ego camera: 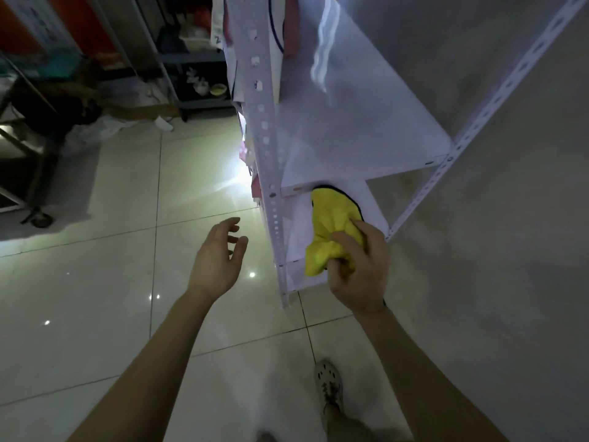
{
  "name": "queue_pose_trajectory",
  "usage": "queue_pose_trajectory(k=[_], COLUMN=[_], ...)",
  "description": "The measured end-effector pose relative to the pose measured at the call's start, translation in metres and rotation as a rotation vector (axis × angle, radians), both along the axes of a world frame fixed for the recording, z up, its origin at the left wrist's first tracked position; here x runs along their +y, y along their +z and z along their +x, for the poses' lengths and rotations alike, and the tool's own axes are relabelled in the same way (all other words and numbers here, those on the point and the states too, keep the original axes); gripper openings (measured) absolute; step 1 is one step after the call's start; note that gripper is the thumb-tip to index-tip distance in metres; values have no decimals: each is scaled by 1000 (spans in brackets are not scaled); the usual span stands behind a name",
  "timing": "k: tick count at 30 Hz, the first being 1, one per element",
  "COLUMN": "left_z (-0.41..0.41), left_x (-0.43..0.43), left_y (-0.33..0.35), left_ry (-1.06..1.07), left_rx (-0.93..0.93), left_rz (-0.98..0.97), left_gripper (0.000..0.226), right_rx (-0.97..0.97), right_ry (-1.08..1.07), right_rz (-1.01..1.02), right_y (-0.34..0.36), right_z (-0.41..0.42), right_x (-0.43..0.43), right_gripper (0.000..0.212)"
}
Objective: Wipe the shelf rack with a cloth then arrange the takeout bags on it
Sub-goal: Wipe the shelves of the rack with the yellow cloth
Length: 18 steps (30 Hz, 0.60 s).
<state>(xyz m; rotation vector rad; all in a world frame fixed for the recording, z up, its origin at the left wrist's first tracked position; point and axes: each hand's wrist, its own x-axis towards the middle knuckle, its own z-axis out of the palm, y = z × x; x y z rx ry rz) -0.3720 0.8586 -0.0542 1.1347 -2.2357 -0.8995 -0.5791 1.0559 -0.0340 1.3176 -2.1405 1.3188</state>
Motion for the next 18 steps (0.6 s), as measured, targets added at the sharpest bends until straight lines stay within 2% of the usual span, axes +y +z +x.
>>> queue_pose_trajectory(k=[3,5,7,9,12,18], left_z=[-28,-47,-64,-74,-78,-70], left_x=[-15,-23,-27,-31,-35,-52], left_y=[35,54,67,73,75,76], left_ry=[-1,-5,-6,7,35,24], left_rx=[79,121,141,145,144,156], left_rz=[-50,-95,-141,-162,-168,-149], left_gripper=[43,44,43,40,37,41], right_rx=[56,76,54,14,-8,-37], right_ry=[-22,-32,-48,-85,-132,-78], right_rz=[-119,-129,-23,195,416,408], right_y=[51,73,79,73,60,79], right_z=[-24,-48,-75,-93,-104,-101], right_x=[-16,-38,-66,-94,-120,-96], right_gripper=[40,39,40,42,53,66])
